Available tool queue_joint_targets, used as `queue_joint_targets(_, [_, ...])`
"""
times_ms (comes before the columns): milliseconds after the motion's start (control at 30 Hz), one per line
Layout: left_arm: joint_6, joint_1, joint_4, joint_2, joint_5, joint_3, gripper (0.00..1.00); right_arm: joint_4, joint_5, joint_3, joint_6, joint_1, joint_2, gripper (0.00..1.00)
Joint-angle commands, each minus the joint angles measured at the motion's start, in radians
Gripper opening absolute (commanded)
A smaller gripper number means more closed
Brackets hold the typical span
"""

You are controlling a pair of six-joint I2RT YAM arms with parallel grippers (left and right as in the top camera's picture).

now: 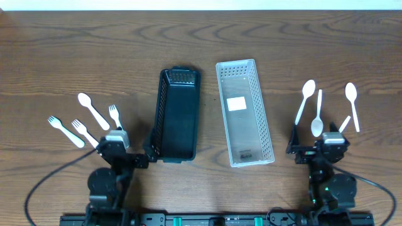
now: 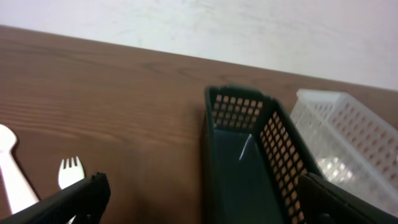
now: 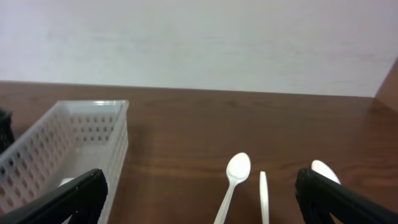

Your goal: Pack container

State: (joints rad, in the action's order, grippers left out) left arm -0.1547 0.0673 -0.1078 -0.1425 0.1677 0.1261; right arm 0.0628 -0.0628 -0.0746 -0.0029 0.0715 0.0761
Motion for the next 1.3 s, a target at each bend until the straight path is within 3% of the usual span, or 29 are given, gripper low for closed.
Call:
queue_joint_targets(0, [-0.050,0.001,-0.008,-0.142,-0.058,0.174,0.98,-0.006,-0.016,-0.135,0.047,-0.021,0.123,0.99])
queue_joint_targets(200, [-0.049,-0.006,-0.208,-0.544,-0.056,0.537,0.98,0.117,0.047,-0.461,0.047,-0.044,0.546,0.99])
queue_joint_targets(433, [0.000,-0.006,-0.698,-1.013,-0.056,1.033,0.98,0.547,0.079,-0.985,0.047,-0.049,1.061,0.99])
queue_joint_targets(533, [0.072,-0.006,-0.806,-1.144,-0.056,1.141,0.98,0.680,0.065,-1.134,0.047,-0.049,1.218,0.99])
queue_joint_targets(667, [0.072,-0.006,-0.820,-1.239,-0.056,1.147,0.98,0.706,0.091,-1.173,0.047,-0.048,1.340,0.99])
queue_joint_targets(700, [0.072,-0.006,-0.824,-1.257,-0.057,1.147,0.98,0.711,0.095,-1.173,0.047,-0.048,1.359,0.88])
queue_joint_targets(733, [0.072,-0.006,-0.827,-1.277,-0.057,1.146,0.99,0.718,0.096,-1.173,0.047,-0.048,1.380,0.67])
queue_joint_targets(767, [0.072,-0.006,-0.830,-1.295,-0.057,1.146,0.91,0.726,0.096,-1.173,0.047,-0.048,1.401,0.55])
queue_joint_targets(833, [0.072,-0.006,-0.831,-1.330,-0.057,1.146,0.66,0.739,0.096,-1.173,0.047,-0.048,1.433,0.34])
queue_joint_targets(1000, [0.072,-0.006,-0.825,-1.430,-0.078,1.146,0.27,0.761,0.097,-1.173,0.051,-0.046,1.496,0.02])
queue_joint_targets(1100, [0.071,-0.006,-0.822,-1.496,-0.121,1.146,0.06,0.764,0.097,-1.173,0.051,-0.044,1.524,0.01])
queue_joint_targets(1267, [0.071,-0.006,-0.805,-1.607,-0.127,1.146,0.06,0.773,0.098,-1.173,0.051,-0.031,1.568,0.01])
